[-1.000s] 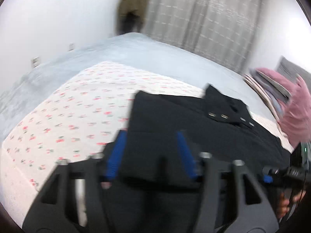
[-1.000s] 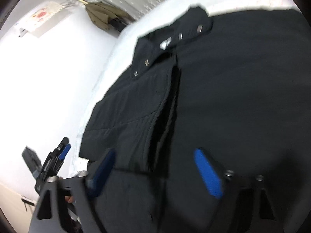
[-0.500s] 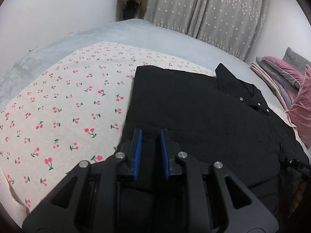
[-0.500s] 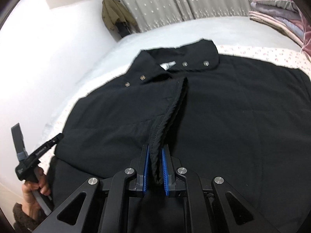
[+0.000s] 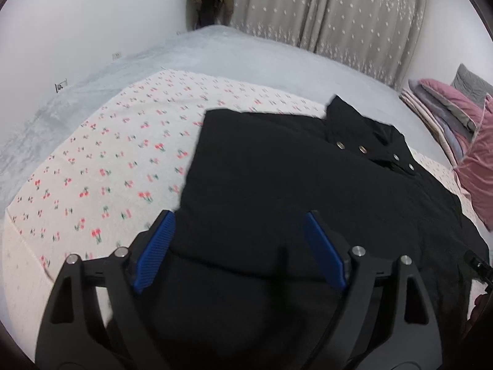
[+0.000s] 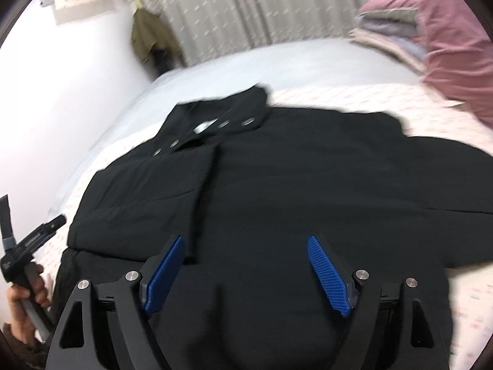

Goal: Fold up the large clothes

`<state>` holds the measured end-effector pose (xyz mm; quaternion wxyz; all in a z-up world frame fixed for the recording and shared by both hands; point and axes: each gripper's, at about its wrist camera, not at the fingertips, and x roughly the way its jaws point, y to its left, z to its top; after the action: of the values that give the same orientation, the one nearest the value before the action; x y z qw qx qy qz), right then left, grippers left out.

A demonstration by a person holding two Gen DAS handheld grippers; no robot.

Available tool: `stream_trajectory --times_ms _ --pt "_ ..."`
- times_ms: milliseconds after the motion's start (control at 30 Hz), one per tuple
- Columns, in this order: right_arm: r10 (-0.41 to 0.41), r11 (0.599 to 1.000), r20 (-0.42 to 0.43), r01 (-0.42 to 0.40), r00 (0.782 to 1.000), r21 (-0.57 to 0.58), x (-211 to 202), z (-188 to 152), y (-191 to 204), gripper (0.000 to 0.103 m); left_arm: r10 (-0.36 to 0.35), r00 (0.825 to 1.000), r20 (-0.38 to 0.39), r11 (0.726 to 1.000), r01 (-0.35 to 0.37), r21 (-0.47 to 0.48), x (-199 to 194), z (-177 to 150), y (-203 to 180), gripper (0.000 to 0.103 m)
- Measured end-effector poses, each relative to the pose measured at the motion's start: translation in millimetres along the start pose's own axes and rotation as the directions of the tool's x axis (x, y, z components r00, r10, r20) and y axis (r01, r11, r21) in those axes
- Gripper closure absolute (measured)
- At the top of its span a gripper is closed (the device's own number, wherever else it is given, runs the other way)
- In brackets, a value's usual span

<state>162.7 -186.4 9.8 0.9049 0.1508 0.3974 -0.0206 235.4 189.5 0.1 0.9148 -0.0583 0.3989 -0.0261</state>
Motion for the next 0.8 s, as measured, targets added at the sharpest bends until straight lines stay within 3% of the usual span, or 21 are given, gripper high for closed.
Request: stream_trajectory --times_ms 100,233,400,467,500,533,633,700,767,800 --pt "-0.058 0.998 0.011 0.057 0.998 0.027 -28 -5 -27 0.018 -0.01 0.998 -0.059 1.0 0.011 0.016 -8 -10 -20 0.015" --pt "-0.146 0.989 0.026 0.145 0.989 0.039 -56 -13 -60 0.016 -0.084 0.987 -0.136 0.996 0.086 0.012 -19 -31 -46 0.015" --pt "-0.185 0.981 -0.003 0.185 0.983 0.061 -74 -30 -101 0.015 -0.281 0.943 -0.179 0.959 0.272 -0.072 -28 -66 -71 0.014" --pt "-0.185 0.978 -0.009 0.185 0.983 0.098 -78 -38 -122 0.015 -0.301 0.928 -0.221 0.953 0.297 -0.053 -26 -76 -81 0.014" --pt "-0.189 0.975 -0.013 0.19 0.982 0.115 -79 -40 -129 0.015 -0.286 0.929 -0.234 0.957 0.288 -0.025 -26 -79 -87 0.014" --pt "-0.2 0.969 -0.024 0.201 0.979 0.146 -80 -40 -140 0.015 -0.232 0.945 -0.23 0.97 0.242 0.015 -25 -83 -92 0.014" --pt "-0.228 0.942 -0.016 0.225 0.973 0.249 -89 -37 -175 0.015 -0.16 0.976 -0.146 0.984 0.169 0.052 -30 -87 -97 0.014" --pt "-0.276 0.911 0.0 0.262 0.961 0.318 -98 -35 -200 0.015 -0.162 0.982 -0.101 0.984 0.168 0.057 -35 -84 -97 0.013" --pt "-0.356 0.863 0.007 0.326 0.934 0.385 -108 -33 -230 0.015 -0.173 0.983 -0.068 0.983 0.177 0.055 -38 -81 -97 0.0" --pt "-0.384 0.845 0.005 0.35 0.923 0.405 -110 -33 -239 0.015 -0.179 0.982 -0.06 0.982 0.182 0.055 -38 -80 -98 0.0"
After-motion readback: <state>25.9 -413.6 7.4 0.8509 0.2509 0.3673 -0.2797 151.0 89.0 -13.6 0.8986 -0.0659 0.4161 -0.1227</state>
